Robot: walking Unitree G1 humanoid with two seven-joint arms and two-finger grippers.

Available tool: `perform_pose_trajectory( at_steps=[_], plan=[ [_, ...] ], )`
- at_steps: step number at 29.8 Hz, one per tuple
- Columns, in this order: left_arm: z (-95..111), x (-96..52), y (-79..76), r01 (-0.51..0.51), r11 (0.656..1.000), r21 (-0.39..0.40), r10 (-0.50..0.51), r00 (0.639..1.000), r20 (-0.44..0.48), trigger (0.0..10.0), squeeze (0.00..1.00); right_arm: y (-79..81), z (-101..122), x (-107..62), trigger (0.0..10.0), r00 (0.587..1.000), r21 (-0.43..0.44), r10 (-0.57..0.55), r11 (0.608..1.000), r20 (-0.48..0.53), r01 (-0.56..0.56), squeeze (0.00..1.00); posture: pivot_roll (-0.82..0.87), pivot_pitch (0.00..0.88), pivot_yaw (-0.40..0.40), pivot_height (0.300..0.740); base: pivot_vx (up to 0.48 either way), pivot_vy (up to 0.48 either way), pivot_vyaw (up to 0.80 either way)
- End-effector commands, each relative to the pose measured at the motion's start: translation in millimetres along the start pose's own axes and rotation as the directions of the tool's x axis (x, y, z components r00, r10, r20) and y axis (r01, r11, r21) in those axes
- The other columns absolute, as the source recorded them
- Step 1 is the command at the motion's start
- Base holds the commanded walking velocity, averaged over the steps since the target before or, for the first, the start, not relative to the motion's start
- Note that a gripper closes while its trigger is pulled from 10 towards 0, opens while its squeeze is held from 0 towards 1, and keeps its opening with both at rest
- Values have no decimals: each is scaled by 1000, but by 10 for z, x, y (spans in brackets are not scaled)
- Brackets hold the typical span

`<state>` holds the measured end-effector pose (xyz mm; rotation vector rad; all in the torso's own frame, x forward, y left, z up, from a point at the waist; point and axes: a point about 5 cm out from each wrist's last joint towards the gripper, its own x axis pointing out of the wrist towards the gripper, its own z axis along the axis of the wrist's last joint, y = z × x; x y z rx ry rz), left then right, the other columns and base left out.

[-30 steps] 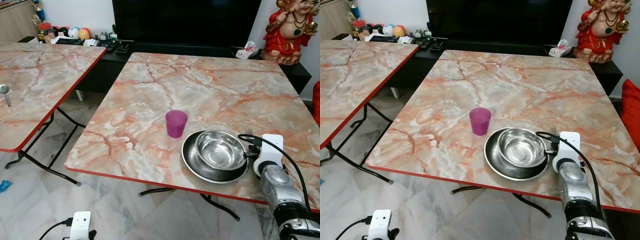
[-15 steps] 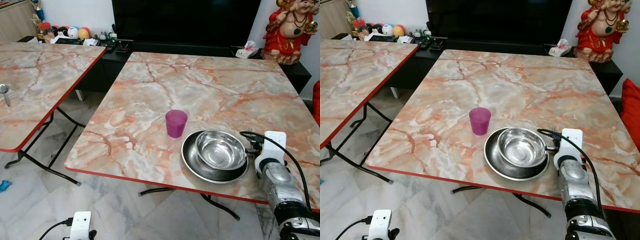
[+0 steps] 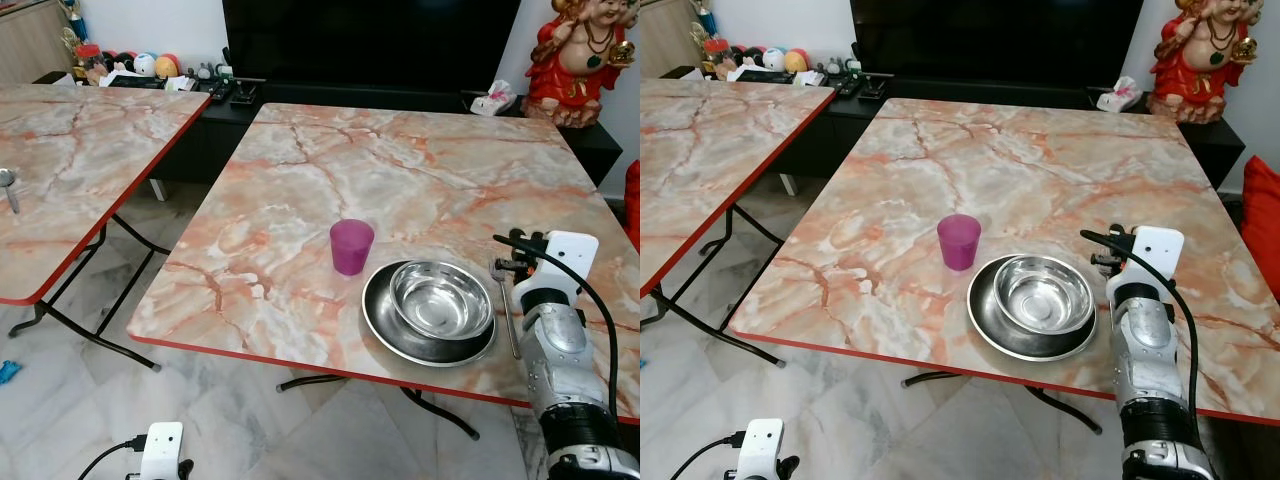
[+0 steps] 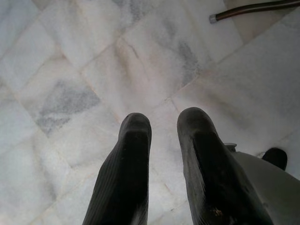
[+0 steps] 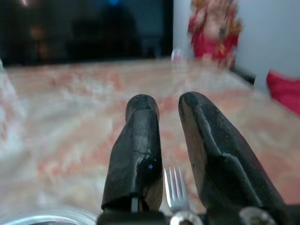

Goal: Setting the table

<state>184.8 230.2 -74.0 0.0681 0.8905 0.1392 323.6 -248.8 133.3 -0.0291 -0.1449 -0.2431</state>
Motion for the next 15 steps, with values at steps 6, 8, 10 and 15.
perform_pose_trajectory(
  at_steps=[6,8,10,15],
  plan=[
    [-36,-7,23,1,1000,-1,-1,1000,-18,10000,0,156,217,-155,10000,989,44,5,999,145,-11,0,59,0,9,740,0,0,0],
    [-38,-7,18,0,1000,-12,0,1000,-18,10000,0,187,263,-188,10000,987,61,0,998,161,-10,0,62,0,9,740,0,0,0],
    [-40,-7,16,-1,1000,-16,1,1000,-19,10000,0,232,316,-210,10000,983,76,2,997,184,-16,0,62,0,7,740,0,0,0],
    [-44,-7,8,0,1000,-25,0,1000,-20,10000,0,348,409,-222,10000,976,67,30,997,217,-46,0,57,3,5,740,0,475,0]
  ],
)
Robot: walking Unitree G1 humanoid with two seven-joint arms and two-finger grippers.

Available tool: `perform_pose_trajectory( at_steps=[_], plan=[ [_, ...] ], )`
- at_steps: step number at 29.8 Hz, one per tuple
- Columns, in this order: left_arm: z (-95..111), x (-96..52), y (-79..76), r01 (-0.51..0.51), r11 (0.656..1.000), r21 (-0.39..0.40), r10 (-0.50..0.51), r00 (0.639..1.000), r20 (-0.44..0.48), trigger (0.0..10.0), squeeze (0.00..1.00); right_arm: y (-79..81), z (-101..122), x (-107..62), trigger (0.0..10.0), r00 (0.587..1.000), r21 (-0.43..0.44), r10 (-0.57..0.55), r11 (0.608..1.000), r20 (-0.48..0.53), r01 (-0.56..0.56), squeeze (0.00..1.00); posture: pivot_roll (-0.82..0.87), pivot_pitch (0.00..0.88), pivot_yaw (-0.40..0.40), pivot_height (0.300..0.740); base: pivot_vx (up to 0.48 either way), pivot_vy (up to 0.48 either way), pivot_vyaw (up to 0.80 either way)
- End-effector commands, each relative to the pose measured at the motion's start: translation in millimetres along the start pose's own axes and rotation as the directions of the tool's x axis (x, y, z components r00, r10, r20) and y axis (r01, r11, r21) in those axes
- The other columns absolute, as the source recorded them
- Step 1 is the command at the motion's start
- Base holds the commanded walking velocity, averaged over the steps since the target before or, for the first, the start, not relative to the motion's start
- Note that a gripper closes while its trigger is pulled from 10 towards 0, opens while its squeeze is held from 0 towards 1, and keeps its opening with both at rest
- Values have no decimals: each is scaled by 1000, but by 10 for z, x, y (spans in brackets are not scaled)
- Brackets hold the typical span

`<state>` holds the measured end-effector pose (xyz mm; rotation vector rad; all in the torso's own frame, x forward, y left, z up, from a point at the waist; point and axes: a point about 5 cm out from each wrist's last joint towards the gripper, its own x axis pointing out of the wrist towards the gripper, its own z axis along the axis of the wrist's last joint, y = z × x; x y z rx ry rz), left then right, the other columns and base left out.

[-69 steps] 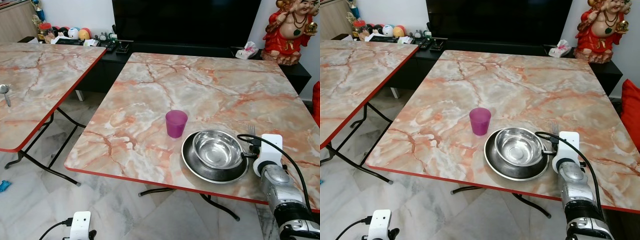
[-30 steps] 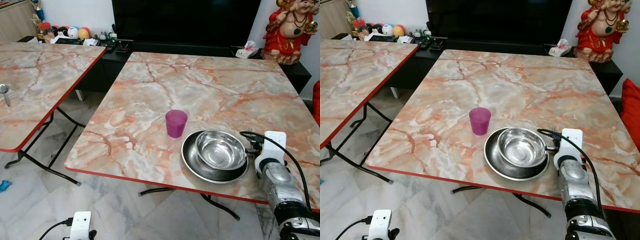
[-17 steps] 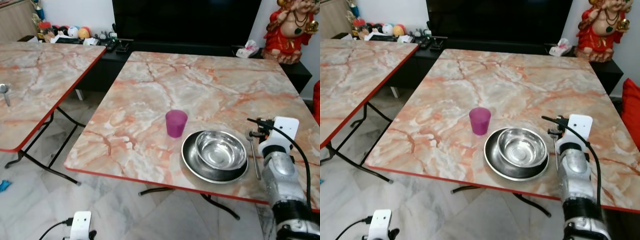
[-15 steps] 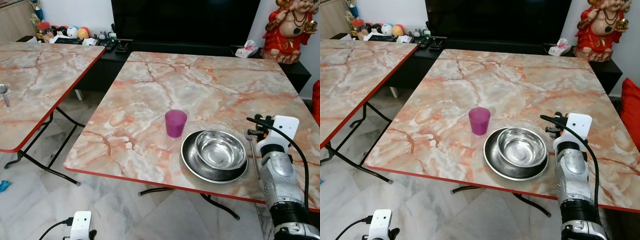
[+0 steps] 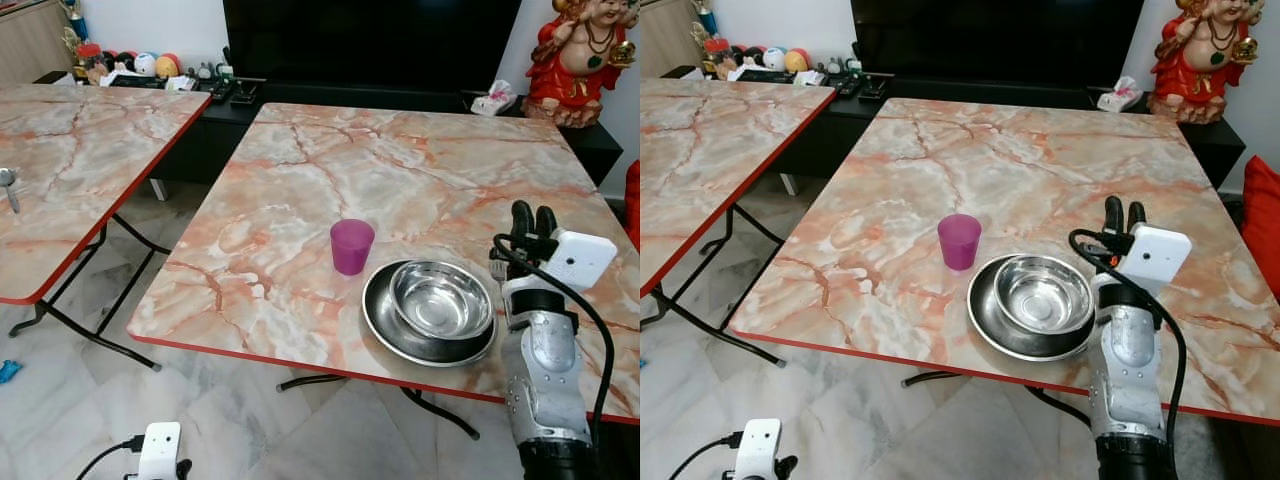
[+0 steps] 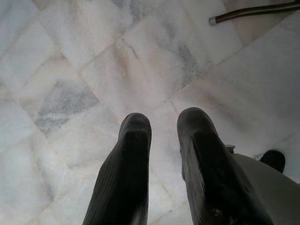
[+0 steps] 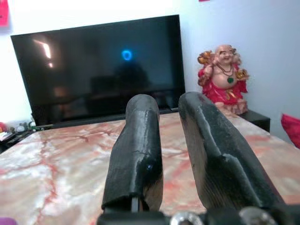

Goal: Setting the table

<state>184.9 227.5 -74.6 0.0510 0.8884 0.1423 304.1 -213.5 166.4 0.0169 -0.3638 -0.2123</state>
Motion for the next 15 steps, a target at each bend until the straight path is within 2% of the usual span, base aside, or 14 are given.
perform_pose_trajectory(
  at_steps=[1,15],
  plan=[
    [-44,-9,32,-3,1000,-10,3,1000,-21,10000,0,79,39,17,10000,1000,9,19,1000,4,-19,0,58,6,5,740,0,416,0],
    [-58,-13,42,-3,1000,-15,3,1000,-27,10000,0,260,78,-27,10000,998,27,56,998,7,-56,0,67,8,7,740,0,445,0]
  ],
)
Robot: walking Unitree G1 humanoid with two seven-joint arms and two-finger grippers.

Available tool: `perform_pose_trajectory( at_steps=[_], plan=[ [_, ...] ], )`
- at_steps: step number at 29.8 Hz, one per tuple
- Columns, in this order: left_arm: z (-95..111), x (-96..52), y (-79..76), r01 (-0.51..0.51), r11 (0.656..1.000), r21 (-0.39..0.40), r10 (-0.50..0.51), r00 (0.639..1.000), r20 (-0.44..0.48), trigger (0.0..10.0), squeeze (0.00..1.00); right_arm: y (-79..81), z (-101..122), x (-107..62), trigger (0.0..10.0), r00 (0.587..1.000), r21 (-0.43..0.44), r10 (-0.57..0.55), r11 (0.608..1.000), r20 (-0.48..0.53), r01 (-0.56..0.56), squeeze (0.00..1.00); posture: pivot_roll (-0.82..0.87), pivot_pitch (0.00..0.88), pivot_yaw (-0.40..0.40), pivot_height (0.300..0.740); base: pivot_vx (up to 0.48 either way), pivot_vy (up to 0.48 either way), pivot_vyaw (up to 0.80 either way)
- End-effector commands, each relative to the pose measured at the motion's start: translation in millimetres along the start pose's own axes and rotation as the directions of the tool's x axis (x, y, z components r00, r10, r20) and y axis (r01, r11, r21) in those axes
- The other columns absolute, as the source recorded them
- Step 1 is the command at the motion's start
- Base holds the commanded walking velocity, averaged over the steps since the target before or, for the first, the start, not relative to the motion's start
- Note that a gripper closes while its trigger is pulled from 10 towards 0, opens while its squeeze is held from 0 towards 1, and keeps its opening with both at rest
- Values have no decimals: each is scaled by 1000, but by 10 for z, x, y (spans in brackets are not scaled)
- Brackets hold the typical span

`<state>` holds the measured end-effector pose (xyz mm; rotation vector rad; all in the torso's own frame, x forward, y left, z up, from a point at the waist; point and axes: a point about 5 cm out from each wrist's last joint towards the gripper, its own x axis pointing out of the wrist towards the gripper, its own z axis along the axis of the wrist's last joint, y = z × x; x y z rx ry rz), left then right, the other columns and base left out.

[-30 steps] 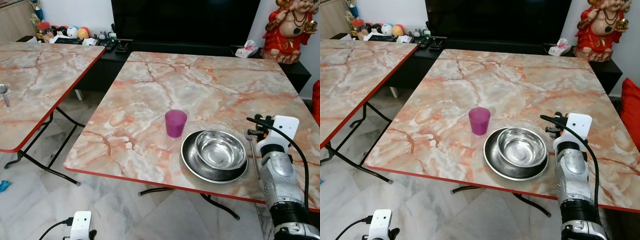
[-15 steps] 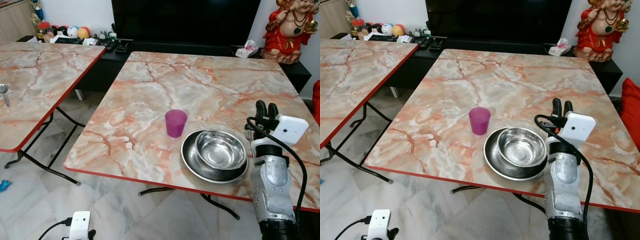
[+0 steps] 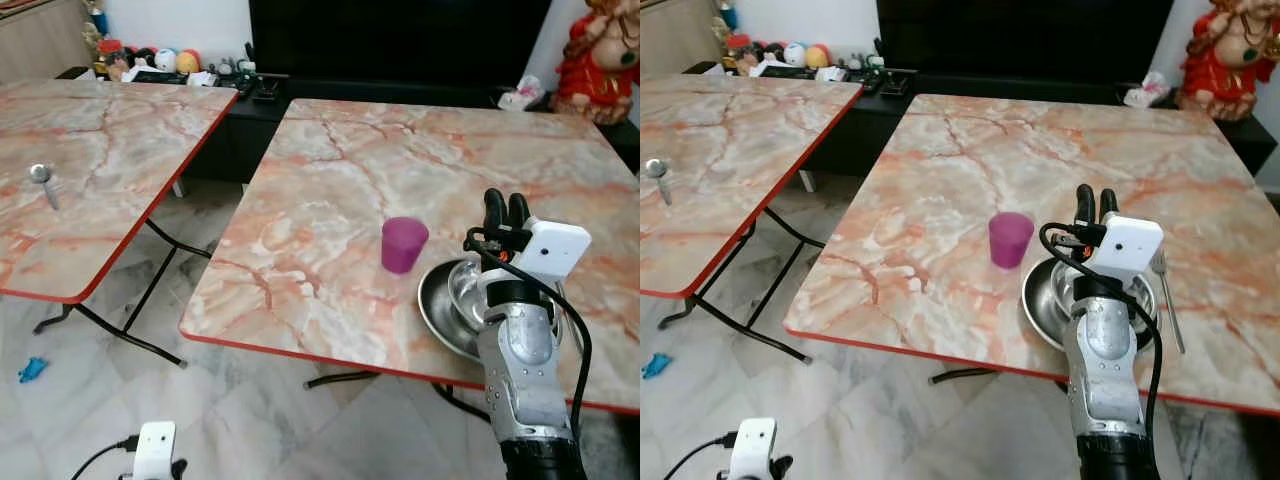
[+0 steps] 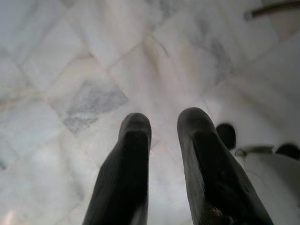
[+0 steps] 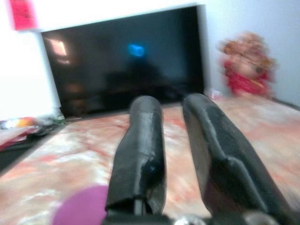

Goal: Setting the table

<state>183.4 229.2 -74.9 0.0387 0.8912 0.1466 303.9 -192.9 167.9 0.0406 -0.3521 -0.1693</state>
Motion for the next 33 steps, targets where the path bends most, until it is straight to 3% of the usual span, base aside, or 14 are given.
perform_pose_trajectory(
  at_steps=[1,26,33],
  plan=[
    [-46,-9,24,-4,1000,-3,4,1000,-23,10000,0,65,58,12,10000,999,-19,28,999,21,-27,0,69,2,6,740,0,480,0],
    [-131,-29,15,8,1000,22,-7,999,-46,10000,0,197,-1,-68,10000,999,9,53,999,-5,-53,0,72,0,2,740,0,471,0],
    [-127,-30,41,9,999,32,-7,999,-46,10000,0,232,39,-15,10000,998,22,55,998,9,-55,0,72,0,9,740,0,448,0]
  ],
)
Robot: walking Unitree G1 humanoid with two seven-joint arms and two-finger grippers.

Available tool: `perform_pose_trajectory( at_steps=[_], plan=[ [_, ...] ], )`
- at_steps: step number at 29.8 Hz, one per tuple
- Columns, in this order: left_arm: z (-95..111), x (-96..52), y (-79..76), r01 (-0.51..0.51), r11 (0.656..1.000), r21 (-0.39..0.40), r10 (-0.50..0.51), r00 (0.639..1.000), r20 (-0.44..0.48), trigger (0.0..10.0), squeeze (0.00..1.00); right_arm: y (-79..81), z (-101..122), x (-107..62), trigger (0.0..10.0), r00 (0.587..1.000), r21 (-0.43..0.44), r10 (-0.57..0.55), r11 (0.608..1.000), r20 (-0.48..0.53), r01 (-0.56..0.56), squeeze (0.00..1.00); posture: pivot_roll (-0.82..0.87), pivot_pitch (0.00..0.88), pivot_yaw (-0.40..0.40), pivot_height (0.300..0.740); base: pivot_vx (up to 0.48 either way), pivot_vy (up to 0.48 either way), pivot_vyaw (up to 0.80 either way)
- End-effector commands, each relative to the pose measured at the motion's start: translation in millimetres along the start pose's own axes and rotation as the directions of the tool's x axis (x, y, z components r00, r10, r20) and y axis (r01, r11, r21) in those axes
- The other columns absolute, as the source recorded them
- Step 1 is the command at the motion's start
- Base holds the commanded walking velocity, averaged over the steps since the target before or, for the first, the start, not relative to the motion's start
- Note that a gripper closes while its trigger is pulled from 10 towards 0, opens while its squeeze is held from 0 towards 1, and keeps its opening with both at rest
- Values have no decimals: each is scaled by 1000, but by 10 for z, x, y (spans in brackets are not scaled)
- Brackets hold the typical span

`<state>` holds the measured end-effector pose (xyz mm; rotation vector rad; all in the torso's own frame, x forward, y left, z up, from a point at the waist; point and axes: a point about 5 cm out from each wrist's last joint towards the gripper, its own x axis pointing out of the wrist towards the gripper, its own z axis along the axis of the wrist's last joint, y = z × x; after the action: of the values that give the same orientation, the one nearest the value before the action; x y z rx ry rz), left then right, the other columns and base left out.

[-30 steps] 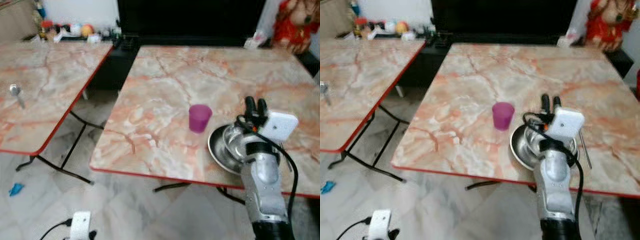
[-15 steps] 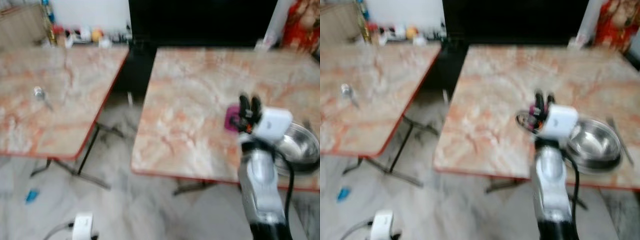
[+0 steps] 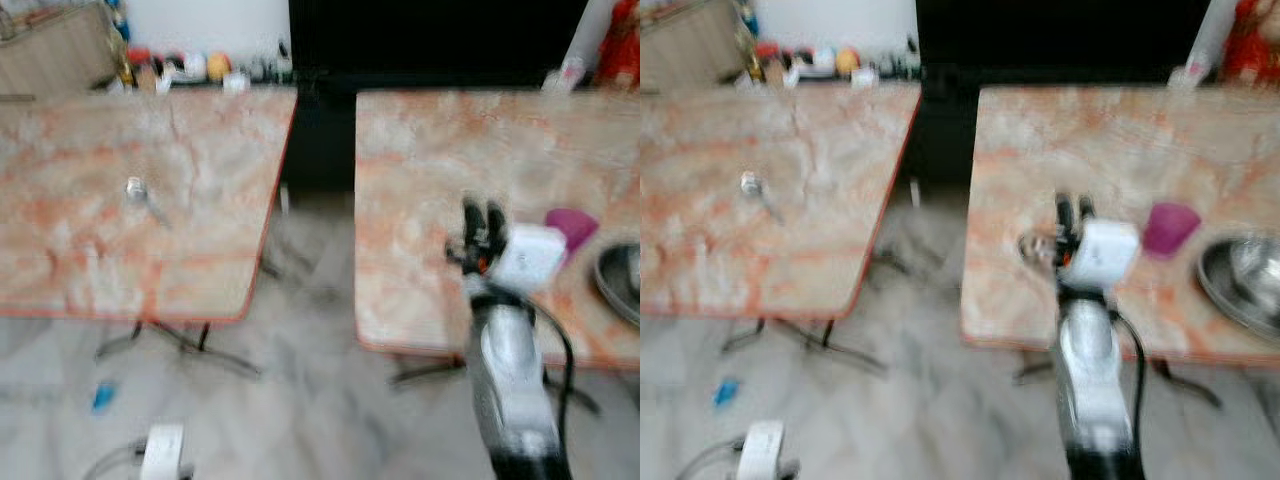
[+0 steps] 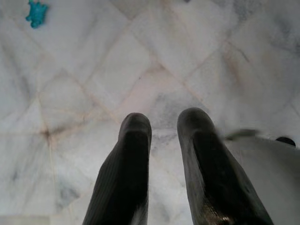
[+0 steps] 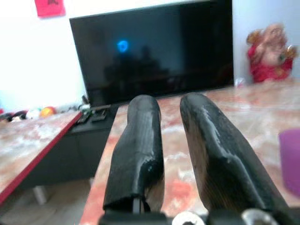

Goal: Setting the table

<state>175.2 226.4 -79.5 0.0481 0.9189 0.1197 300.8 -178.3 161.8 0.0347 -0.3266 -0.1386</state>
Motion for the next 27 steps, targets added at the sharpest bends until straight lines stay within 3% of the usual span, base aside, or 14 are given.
perform_pose_trajectory(
  at_steps=[1,27],
  plan=[
    [-30,-10,65,-14,1000,7,14,1000,-17,10000,0,105,88,67,10000,999,25,25,999,36,-26,0,72,0,8,740,0,450,0],
    [11,-3,79,-28,999,-19,28,1000,-4,10000,0,168,55,86,10000,999,43,32,999,19,-33,0,94,0,5,740,0,444,0]
  ],
)
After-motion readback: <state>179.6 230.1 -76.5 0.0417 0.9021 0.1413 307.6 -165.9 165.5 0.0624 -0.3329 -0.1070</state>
